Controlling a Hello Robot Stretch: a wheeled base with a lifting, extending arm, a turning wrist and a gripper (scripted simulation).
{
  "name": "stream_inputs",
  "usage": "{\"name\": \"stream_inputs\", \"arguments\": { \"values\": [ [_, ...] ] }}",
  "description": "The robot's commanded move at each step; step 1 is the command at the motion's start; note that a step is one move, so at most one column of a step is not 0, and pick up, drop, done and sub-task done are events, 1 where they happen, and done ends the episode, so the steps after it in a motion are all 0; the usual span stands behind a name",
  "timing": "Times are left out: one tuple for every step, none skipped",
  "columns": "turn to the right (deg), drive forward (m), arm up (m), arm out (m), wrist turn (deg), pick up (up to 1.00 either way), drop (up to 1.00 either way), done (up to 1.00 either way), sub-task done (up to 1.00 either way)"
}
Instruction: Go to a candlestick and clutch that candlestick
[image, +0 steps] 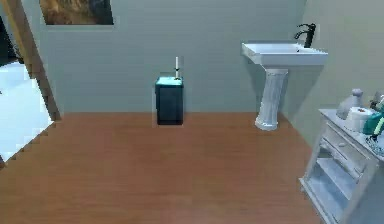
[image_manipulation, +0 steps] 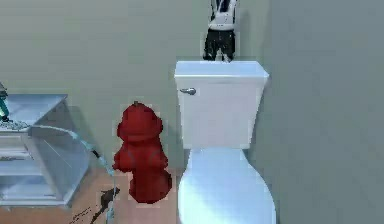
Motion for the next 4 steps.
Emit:
{"name": "stream_inputs", "arguments": {
  "values": [
    [-45.0, 0.0, 0.0, 0.0, 0.0, 0.0, 0.0, 0.0, 0.0],
    [0.0, 0.15, 0.0, 0.0, 0.0, 0.0, 0.0, 0.0, 0.0],
    [45.0, 0.0, 0.0, 0.0, 0.0, 0.0, 0.0, 0.0, 0.0],
    [30.0, 0.0, 0.0, 0.0, 0.0, 0.0, 0.0, 0.0, 0.0]
  ]
}}
